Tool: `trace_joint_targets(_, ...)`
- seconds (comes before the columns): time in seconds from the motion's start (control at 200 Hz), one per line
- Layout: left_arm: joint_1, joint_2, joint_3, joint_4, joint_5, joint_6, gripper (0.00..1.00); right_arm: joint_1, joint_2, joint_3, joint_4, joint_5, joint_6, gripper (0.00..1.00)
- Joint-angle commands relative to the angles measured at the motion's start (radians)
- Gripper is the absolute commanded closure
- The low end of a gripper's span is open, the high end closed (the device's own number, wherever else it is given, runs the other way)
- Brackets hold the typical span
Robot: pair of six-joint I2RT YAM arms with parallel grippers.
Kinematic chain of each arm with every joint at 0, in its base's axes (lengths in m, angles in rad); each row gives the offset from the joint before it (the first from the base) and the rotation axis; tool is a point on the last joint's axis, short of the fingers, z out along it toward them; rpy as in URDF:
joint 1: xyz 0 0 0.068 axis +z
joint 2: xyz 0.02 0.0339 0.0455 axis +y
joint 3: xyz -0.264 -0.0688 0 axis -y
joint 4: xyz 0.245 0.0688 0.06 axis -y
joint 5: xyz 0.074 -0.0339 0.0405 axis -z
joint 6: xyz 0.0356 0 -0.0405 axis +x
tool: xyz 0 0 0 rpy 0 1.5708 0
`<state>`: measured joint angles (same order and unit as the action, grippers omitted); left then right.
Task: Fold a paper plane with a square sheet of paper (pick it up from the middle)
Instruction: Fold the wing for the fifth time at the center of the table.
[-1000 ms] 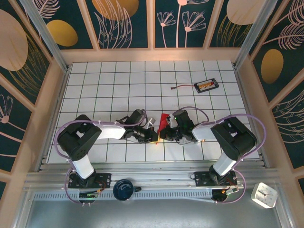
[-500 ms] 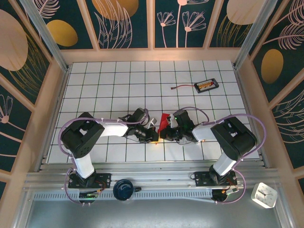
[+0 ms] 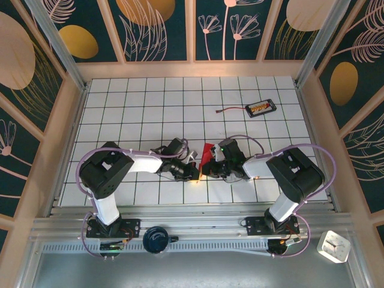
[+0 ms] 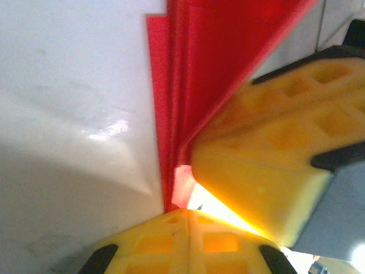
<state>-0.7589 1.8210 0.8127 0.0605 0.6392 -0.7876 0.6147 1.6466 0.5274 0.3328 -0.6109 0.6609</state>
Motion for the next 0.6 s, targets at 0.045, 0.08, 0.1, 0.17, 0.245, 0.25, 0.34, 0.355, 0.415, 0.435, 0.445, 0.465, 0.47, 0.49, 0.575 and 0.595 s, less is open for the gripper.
trace_joint_targets(0.045, 0.004, 0.018, -0.020, -0.021, -0.147, 0.010, 1.00, -0.010, 0.028, -0.010, -0.037, 0.042, -0.024, 0.93)
trace_joint_targets(0.08, 0.004, 0.020, -0.020, -0.030, -0.161, 0.016, 1.00, -0.010, 0.028, -0.010, -0.037, 0.042, -0.024, 0.93)
trace_joint_targets(0.1, 0.004, 0.022, -0.019, -0.034, -0.163, 0.019, 1.00, -0.010, 0.029, -0.009, -0.037, 0.042, -0.024, 0.93)
trace_joint_targets(0.17, 0.002, 0.034, -0.011, -0.059, -0.169, 0.030, 1.00, -0.010, 0.028, -0.007, -0.040, 0.039, -0.026, 0.93)
trace_joint_targets(0.245, -0.003, 0.042, -0.011, -0.086, -0.181, 0.036, 1.00, -0.010, 0.023, -0.002, -0.045, 0.037, -0.027, 0.92)
trace_joint_targets(0.25, -0.003, 0.041, -0.011, -0.087, -0.181, 0.036, 1.00, -0.010, 0.022, -0.002, -0.046, 0.037, -0.027, 0.92)
trace_joint_targets(0.34, -0.003, 0.044, -0.027, -0.112, -0.186, 0.037, 1.00, -0.016, 0.012, 0.011, -0.051, 0.035, -0.026, 0.91)
trace_joint_targets(0.355, -0.003, 0.043, -0.031, -0.116, -0.188, 0.038, 1.00, -0.018, 0.013, 0.012, -0.051, 0.033, -0.025, 0.91)
trace_joint_targets(0.415, -0.003, 0.046, -0.042, -0.135, -0.194, 0.046, 1.00, -0.021, 0.009, 0.021, -0.055, 0.035, -0.025, 0.89)
trace_joint_targets(0.435, -0.003, 0.047, -0.047, -0.140, -0.194, 0.048, 1.00, -0.022, 0.009, 0.024, -0.058, 0.036, -0.026, 0.89)
trace_joint_targets(0.445, -0.003, 0.047, -0.048, -0.144, -0.194, 0.050, 1.00, -0.022, 0.010, 0.026, -0.059, 0.036, -0.027, 0.88)
trace_joint_targets(0.465, -0.003, 0.049, -0.052, -0.150, -0.194, 0.054, 1.00, -0.024, 0.010, 0.029, -0.062, 0.036, -0.029, 0.88)
trace_joint_targets(0.47, -0.003, 0.049, -0.053, -0.150, -0.194, 0.054, 1.00, -0.025, 0.010, 0.029, -0.062, 0.035, -0.029, 0.88)
trace_joint_targets(0.49, -0.003, 0.050, -0.056, -0.156, -0.194, 0.059, 1.00, -0.026, 0.010, 0.031, -0.065, 0.034, -0.031, 0.88)
trace_joint_targets(0.575, -0.003, 0.055, -0.072, -0.175, -0.199, 0.074, 1.00, -0.039, 0.010, 0.040, -0.070, 0.029, -0.038, 0.86)
trace_joint_targets(0.595, -0.003, 0.056, -0.075, -0.179, -0.200, 0.076, 1.00, -0.043, 0.010, 0.042, -0.073, 0.028, -0.041, 0.86)
